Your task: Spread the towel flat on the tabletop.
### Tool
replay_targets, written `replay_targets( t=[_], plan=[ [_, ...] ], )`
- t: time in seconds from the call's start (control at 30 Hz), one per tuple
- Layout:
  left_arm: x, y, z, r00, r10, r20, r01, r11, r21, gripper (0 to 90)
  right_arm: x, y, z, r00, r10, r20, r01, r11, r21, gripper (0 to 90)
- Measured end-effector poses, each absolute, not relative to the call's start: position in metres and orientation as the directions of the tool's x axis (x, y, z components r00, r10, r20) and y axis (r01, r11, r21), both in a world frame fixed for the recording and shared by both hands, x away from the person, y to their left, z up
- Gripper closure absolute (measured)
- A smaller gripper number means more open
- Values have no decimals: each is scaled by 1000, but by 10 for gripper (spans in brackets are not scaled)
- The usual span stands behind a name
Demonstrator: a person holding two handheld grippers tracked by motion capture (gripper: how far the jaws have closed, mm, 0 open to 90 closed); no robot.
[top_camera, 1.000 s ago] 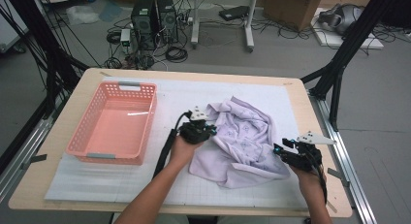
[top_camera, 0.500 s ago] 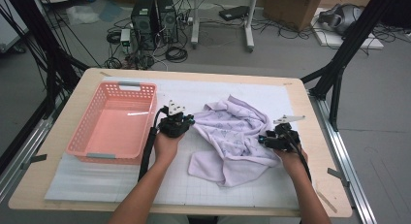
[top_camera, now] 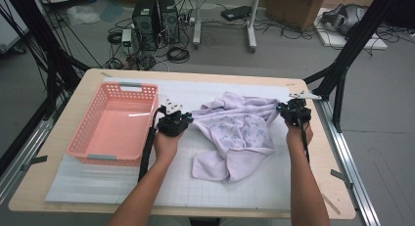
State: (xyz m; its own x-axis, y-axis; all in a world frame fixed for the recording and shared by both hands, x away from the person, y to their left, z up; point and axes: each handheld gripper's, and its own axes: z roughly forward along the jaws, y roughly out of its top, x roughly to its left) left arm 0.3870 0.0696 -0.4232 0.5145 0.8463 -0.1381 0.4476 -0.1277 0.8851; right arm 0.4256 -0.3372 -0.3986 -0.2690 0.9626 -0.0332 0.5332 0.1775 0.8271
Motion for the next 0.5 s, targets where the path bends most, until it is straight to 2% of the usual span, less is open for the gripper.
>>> replay_targets(
  t=[0.03,0.07,0.13,0.2,0.3,0.5],
  plan=[
    [386,68,-424,533,829,-166,461,-120,879,651,425,-335,-399,-269,963,-31,539,178,823,658],
    [385,67,-424,549,818,-171,470,-133,873,576,424,-334,-399,-278,960,-31,548,185,815,612],
    [378,62,-422,587,794,-162,457,-159,875,483,416,-331,-398,-306,952,-27,547,199,813,598],
    [369,59,-421,609,778,-157,425,-153,892,473,404,-331,-397,-323,946,-34,528,210,823,584],
    [358,56,-425,672,710,-210,427,-139,893,498,387,-331,-395,-355,935,5,551,205,809,556],
    [346,31,-435,777,588,-225,442,-256,860,552,339,-329,-398,-426,905,-9,497,242,833,559]
  ],
)
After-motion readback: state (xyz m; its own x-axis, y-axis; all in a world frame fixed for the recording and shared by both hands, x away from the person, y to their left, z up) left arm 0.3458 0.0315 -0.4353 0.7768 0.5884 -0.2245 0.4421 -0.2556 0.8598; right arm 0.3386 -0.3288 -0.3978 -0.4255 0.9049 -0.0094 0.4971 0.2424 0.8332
